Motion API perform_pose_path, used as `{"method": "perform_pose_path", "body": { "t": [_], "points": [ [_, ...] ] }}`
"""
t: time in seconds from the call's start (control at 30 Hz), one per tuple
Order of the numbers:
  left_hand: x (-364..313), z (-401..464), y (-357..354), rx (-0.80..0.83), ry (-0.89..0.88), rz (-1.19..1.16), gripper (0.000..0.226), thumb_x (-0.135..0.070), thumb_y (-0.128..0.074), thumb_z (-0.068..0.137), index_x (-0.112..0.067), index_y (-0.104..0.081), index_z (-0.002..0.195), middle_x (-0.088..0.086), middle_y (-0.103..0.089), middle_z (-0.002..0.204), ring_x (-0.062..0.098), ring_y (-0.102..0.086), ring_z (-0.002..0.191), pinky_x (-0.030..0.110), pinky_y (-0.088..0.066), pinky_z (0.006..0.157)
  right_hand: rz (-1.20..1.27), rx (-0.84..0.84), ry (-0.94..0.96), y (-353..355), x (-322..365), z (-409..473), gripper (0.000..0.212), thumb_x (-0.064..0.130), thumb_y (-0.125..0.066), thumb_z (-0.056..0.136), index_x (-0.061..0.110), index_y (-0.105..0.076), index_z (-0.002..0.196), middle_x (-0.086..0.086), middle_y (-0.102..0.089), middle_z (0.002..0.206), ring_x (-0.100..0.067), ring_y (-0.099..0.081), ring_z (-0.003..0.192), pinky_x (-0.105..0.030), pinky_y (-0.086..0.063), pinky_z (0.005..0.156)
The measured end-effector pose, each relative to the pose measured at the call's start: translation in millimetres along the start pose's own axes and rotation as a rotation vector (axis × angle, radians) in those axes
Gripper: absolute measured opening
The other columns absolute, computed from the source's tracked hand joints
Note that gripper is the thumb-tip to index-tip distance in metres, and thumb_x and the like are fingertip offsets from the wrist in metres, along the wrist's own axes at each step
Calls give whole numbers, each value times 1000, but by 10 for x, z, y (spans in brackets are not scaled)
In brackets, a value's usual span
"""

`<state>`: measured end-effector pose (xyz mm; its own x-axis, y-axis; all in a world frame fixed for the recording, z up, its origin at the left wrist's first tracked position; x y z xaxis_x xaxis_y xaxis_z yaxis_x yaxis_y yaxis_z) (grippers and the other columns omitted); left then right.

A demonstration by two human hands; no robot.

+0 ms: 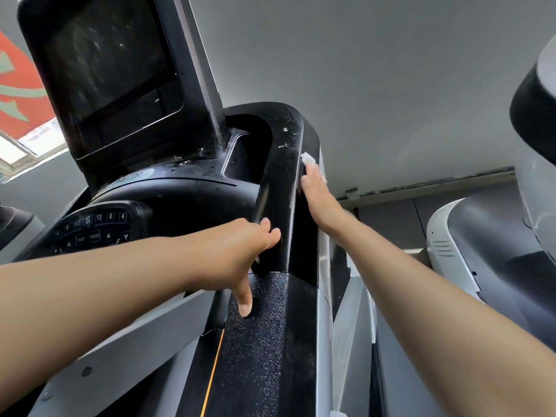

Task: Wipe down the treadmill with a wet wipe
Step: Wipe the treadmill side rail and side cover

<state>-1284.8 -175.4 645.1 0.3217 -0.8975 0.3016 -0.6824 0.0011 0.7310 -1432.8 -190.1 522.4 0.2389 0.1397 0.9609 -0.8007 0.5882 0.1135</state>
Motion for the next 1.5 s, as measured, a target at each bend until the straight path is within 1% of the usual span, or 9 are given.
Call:
{"method": "perform_pose_path", "body": {
  "t": [0.1,0.23,0.37,0.5,0.77,0.93,1.13,1.3,1.5],
  "points": [
    [-3,-21,5,-43,-8,7,114,-34,-90,50,-8,-30,144,11,-34,148,22,-42,128,29,-37,99,41,15,132,-56,104,-625,51,27,-22,94,21,-24,144,21,-22,144,1,-14,139,-15,-8,113],
    [-26,-30,17,-64,-15,29,116,-34,-90,50,-9,-29,145,11,-32,150,21,-41,130,26,-34,101,53,152,180,-219,226,-1804,65,58,-13,97,25,0,152,17,7,158,-8,10,145,-23,6,116],
    [14,-63,55,-65,13,-118,103,-30,-84,65,-17,-25,148,1,-23,155,12,-38,133,10,-28,95,92,254,157,-225,339,-2387,60,66,-13,93,46,11,144,25,15,154,-4,14,143,-13,6,112],
    [47,31,15,-457,88,-415,36,-18,-60,90,-17,-57,126,2,-60,125,15,-55,116,16,-35,92,112,236,113,-248,316,-2326,60,66,-13,93,47,12,144,28,17,152,-2,17,142,-14,7,113],
    [-202,406,-333,-885,197,-597,41,-22,-46,97,-2,-49,132,15,-45,139,27,-36,133,29,-20,111,325,150,-133,-73,62,-1110,55,46,-17,92,40,0,144,24,9,153,8,10,140,-24,2,118],
    [-208,410,-354,-907,206,-601,39,-16,-49,96,-6,-48,133,10,-43,142,22,-33,135,26,-18,111,388,111,-258,-26,-33,-836,54,46,-16,102,33,2,151,17,9,157,0,10,143,-38,0,120],
    [-212,397,-334,-889,201,-606,47,-29,-43,90,-5,-51,130,10,-46,138,24,-37,133,28,-21,111,365,76,-114,-100,5,-842,49,35,-17,105,26,-4,151,22,6,151,9,11,136,-16,6,112],
    [-199,404,-350,-897,202,-630,39,-22,-48,94,-7,-51,130,8,-46,138,24,-37,132,31,-24,112,410,66,-354,-71,-268,-463,86,83,-18,79,36,-15,150,9,-13,158,-10,-9,145,-43,-9,119],
    [-216,391,-343,-877,203,-646,50,-32,-41,87,-9,-51,130,8,-47,136,24,-39,129,40,-30,109,452,53,-186,-108,-178,-683,61,54,-20,99,29,-5,152,14,3,158,0,7,143,-32,2,119]
  ]
}}
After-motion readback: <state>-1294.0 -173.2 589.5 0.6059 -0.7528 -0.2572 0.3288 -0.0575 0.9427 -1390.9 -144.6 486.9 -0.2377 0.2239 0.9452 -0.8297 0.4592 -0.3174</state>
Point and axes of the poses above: each hand's wrist, its own z-axis towards the middle knuckle, its own y-axis out of the back of the hand, x = y × z, the point moved 2 cm from there along z, towards the middle knuckle
